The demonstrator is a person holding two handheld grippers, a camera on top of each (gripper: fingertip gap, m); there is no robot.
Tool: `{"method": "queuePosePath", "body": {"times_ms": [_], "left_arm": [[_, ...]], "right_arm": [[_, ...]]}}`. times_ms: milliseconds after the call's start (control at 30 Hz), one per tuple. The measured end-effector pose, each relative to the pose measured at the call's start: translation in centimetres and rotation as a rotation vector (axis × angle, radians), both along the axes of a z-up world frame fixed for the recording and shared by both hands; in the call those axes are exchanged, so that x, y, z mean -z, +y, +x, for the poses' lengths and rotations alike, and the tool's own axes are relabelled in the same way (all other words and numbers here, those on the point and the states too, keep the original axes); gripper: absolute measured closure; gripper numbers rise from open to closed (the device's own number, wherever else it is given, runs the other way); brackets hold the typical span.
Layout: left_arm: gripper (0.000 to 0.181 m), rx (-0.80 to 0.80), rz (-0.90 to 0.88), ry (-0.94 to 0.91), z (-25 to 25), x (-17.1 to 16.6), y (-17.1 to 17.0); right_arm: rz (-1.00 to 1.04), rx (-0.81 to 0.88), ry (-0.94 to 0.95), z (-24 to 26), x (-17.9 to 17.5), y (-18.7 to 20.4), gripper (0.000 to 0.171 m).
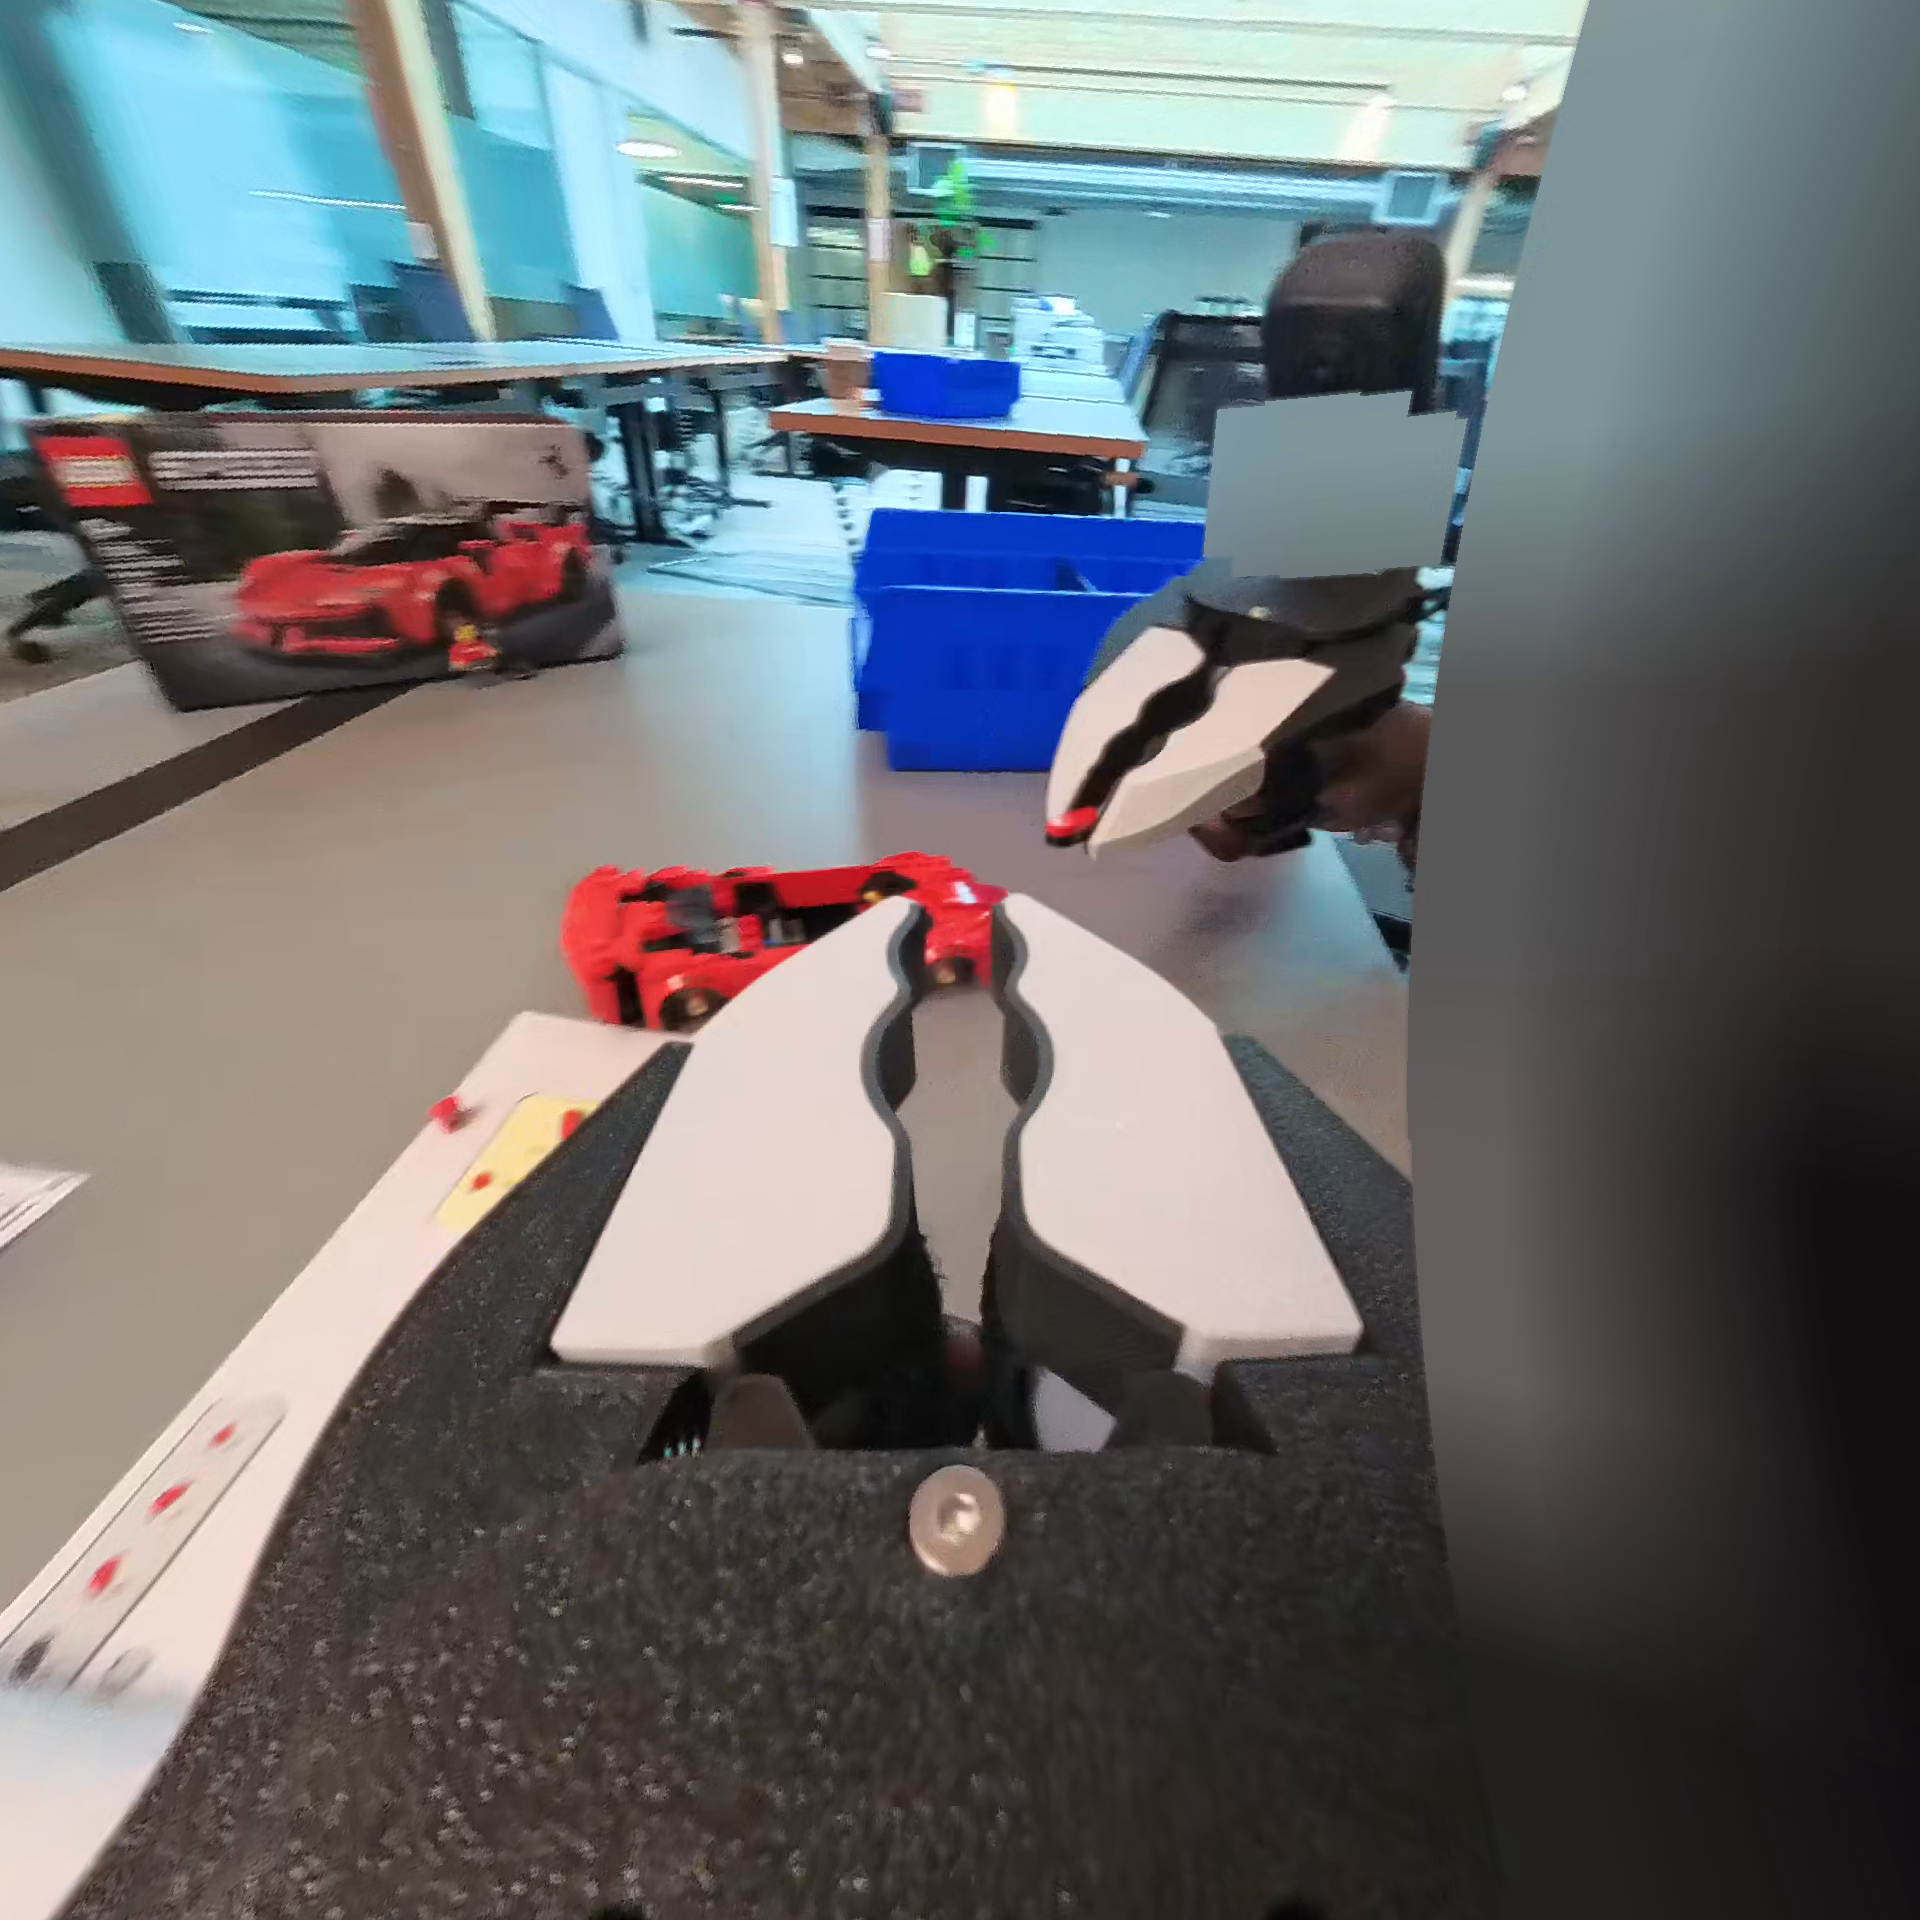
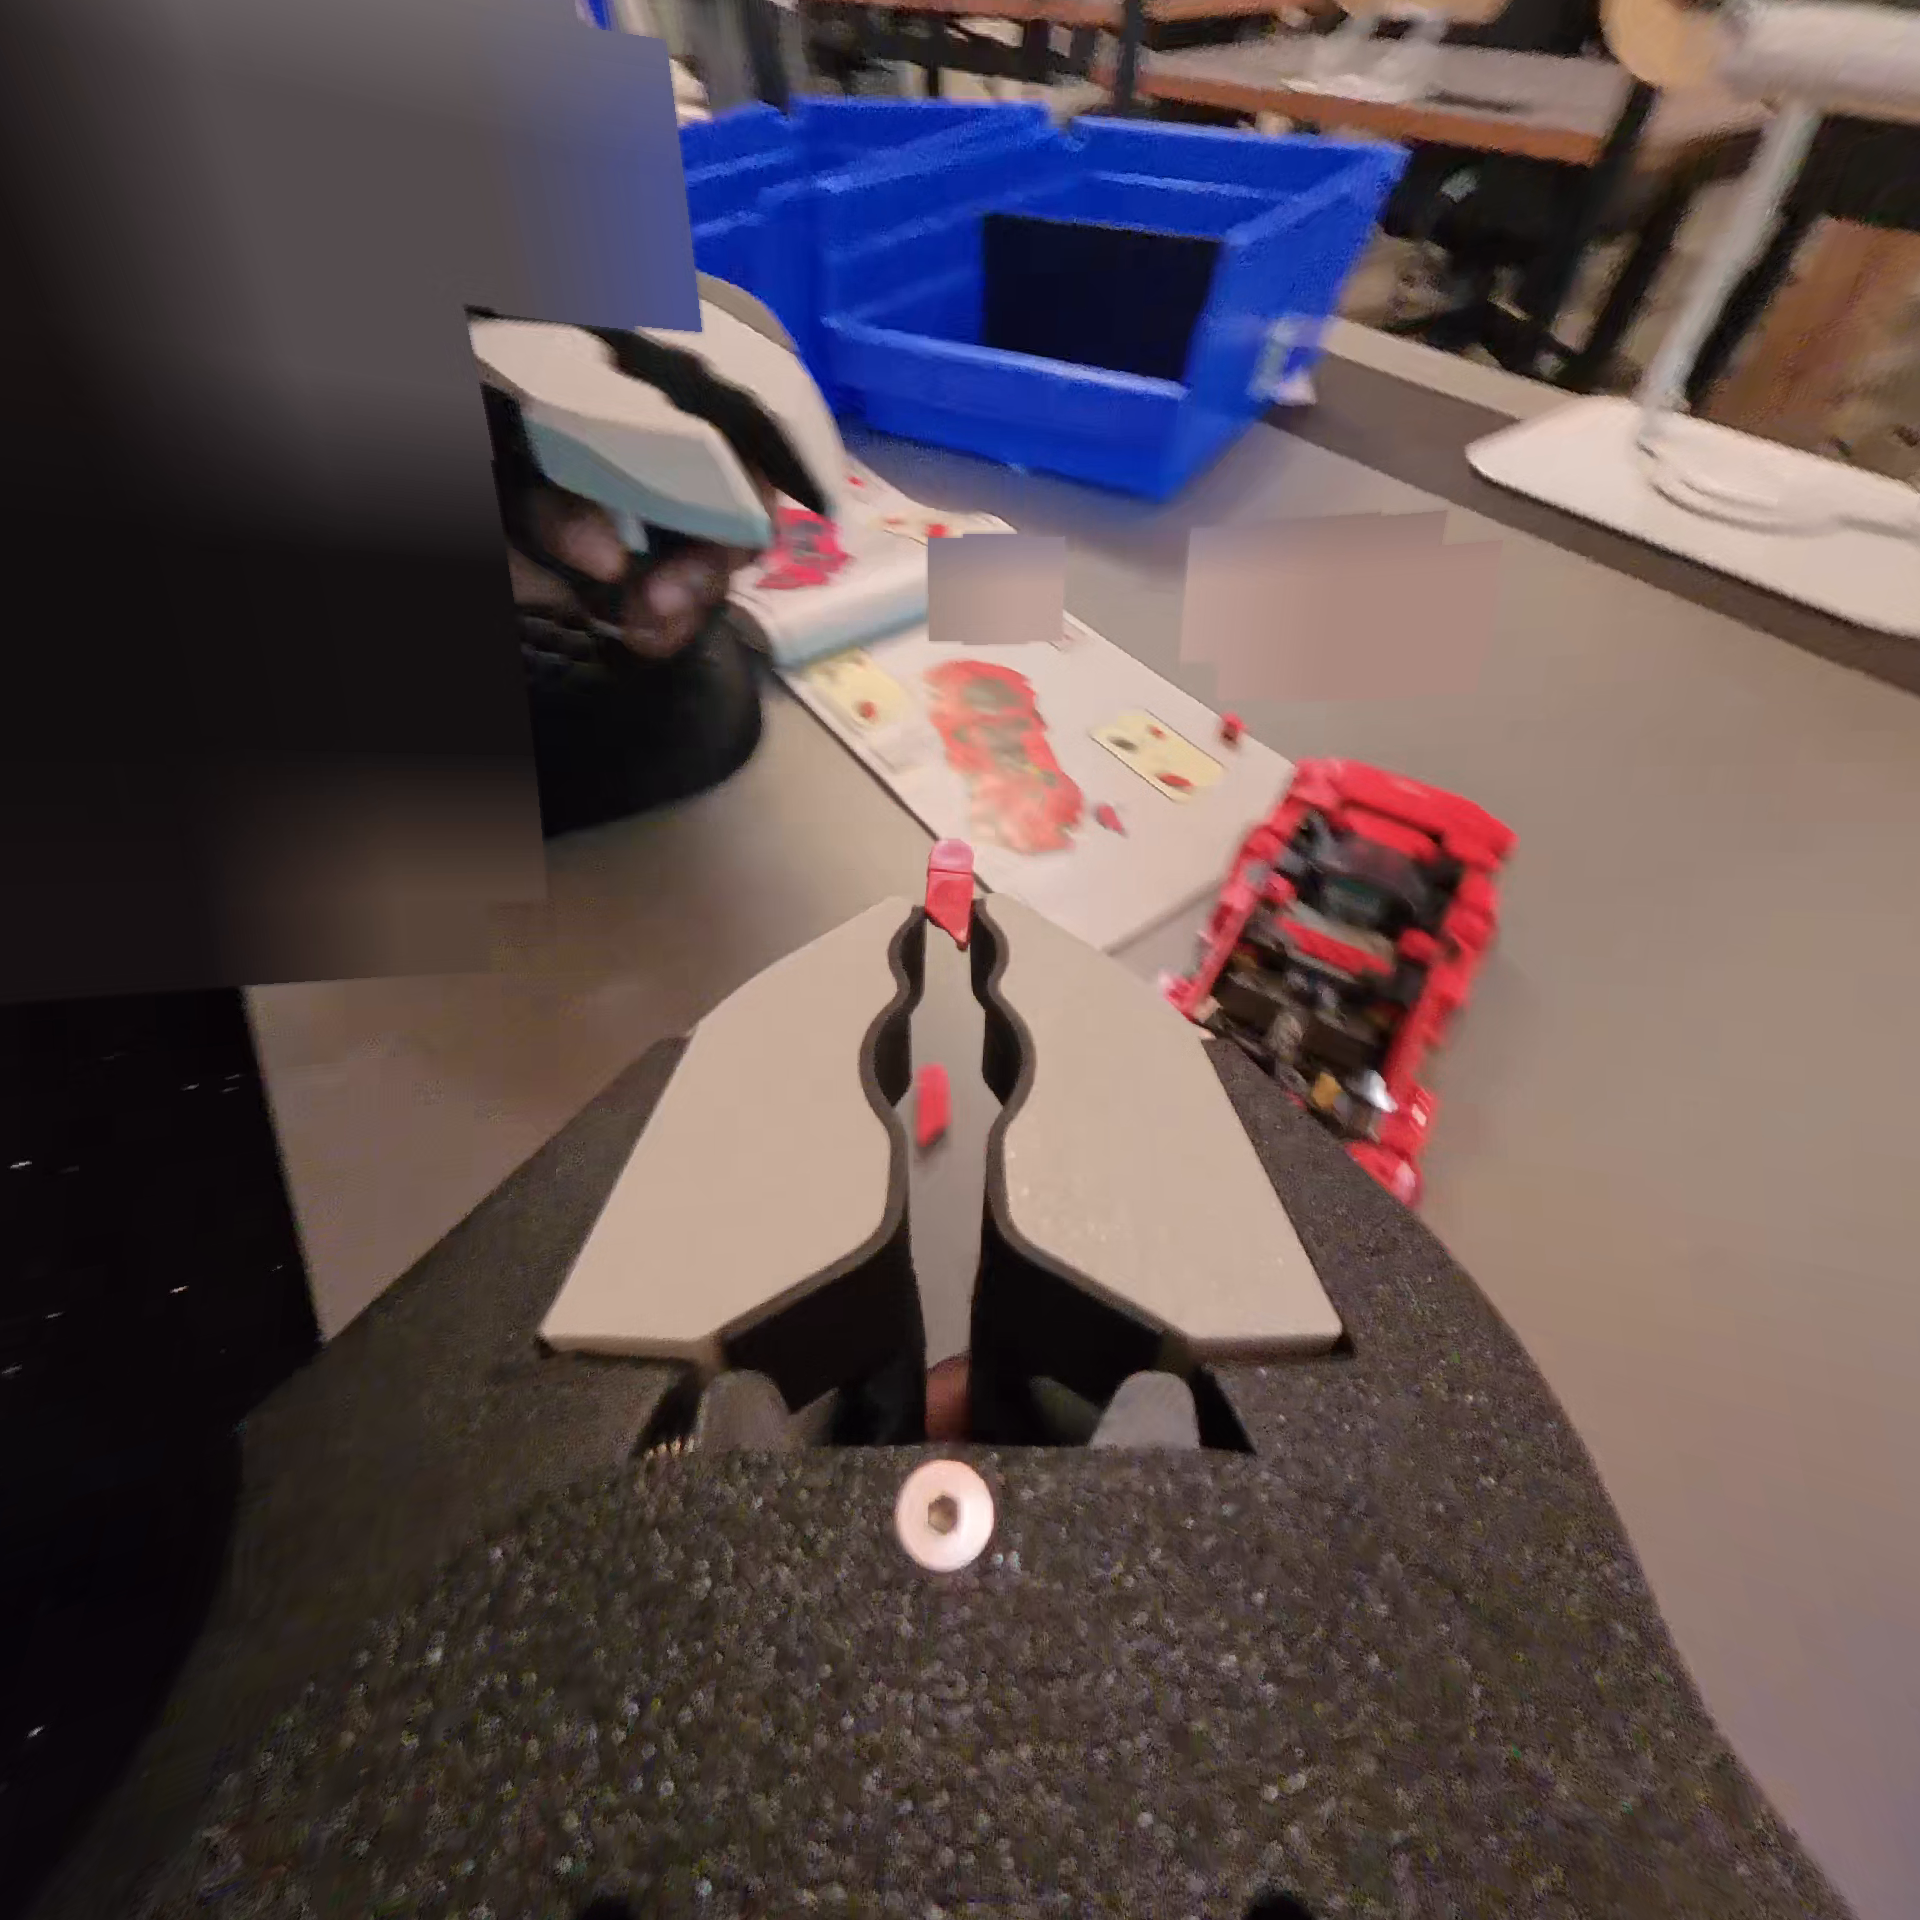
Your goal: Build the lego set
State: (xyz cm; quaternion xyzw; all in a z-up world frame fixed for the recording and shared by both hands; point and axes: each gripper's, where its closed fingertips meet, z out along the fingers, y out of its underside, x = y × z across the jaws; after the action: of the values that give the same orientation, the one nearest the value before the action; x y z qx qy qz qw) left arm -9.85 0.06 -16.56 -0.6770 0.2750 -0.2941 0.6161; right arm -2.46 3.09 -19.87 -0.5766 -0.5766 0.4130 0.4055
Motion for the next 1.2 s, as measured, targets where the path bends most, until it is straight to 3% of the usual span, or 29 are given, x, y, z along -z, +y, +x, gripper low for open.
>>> {"method": "queuePosePath", "body": {"times_ms": [267,367,467,1200], "left_arm": [[0.177,-0.104,-0.060,-0.136,-3.0,-0.2,1.1],[0.181,-0.292,0.054,-0.241,-6.6,-2.3,1.7],[0.181,-0.360,0.104,-0.338,-8.7,-3.7,1.4],[0.181,-0.293,0.056,-0.172,-6.3,-1.1,2.1]], "right_arm": [[-0.087,0.255,-0.097,3.3,2.9,4.9,0.163],[-0.096,0.293,-0.099,4.1,3.5,5.6,0.163],[-0.128,0.312,-0.086,4.6,3.9,6.1,0.163],[-0.175,0.406,-0.161,5.5,5.6,7.6,0.163]]}}
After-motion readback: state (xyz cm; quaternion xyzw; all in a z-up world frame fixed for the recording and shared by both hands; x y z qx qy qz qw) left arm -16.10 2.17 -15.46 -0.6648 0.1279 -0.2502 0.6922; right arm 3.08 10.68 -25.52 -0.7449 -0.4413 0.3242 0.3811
